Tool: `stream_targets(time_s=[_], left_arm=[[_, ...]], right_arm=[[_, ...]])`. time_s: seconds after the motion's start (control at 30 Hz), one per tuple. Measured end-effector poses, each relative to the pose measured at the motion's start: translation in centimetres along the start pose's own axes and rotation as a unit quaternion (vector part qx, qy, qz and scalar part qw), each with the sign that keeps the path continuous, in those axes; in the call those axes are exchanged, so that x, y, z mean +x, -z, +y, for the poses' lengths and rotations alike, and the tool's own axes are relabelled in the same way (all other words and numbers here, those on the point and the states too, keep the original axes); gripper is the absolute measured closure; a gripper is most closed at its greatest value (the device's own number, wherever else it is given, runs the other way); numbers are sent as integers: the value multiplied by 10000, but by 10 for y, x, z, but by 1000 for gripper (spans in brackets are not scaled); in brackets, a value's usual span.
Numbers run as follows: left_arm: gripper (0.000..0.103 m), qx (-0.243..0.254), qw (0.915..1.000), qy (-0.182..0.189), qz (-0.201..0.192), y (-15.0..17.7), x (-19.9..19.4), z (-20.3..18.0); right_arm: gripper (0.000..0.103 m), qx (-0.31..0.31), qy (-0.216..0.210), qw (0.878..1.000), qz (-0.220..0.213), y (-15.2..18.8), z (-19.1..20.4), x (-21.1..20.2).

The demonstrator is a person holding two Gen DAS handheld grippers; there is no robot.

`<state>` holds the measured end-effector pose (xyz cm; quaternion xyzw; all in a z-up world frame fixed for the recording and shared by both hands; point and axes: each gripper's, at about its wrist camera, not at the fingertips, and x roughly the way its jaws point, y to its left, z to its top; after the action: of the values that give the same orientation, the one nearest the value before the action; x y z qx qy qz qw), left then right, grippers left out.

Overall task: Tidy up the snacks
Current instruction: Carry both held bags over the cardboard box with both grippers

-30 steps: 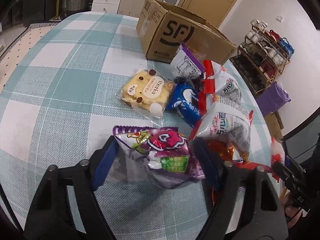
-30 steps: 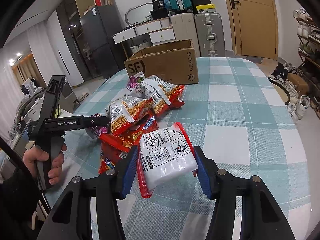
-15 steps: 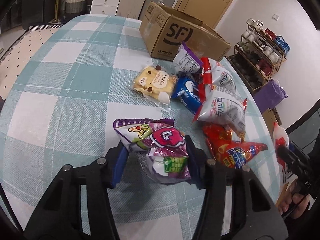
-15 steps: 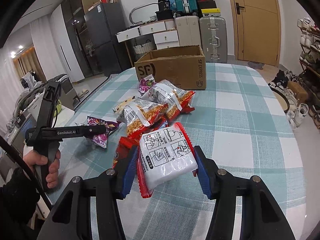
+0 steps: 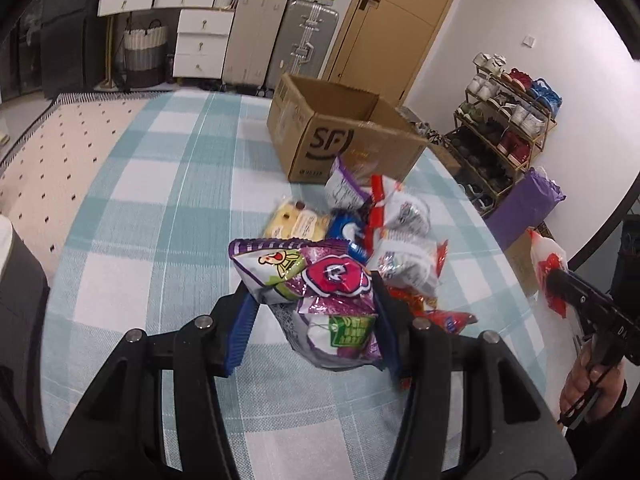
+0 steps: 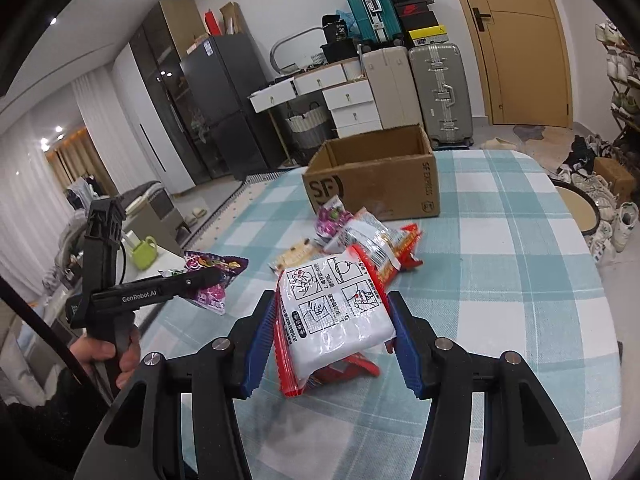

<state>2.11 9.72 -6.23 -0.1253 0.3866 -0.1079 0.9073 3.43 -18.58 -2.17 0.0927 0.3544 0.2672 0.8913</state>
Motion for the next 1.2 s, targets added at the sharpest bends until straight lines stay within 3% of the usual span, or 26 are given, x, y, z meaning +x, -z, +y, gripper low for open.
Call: stream_targets(time_s=[0.23, 0.53, 1.2], left_arm=[[53, 400, 9988, 30, -273, -31, -17, -31], [53, 880, 9950, 81, -475, -77, -27, -76], [53, 1038, 9935, 134, -455, -223, 11, -121]], right_arm=[[48, -50, -382, 9992, -122, -32, 10, 2], [48, -125, -553, 9983, -163, -68, 8, 18], [48, -403, -849, 9944, -481, -192, 9, 38]])
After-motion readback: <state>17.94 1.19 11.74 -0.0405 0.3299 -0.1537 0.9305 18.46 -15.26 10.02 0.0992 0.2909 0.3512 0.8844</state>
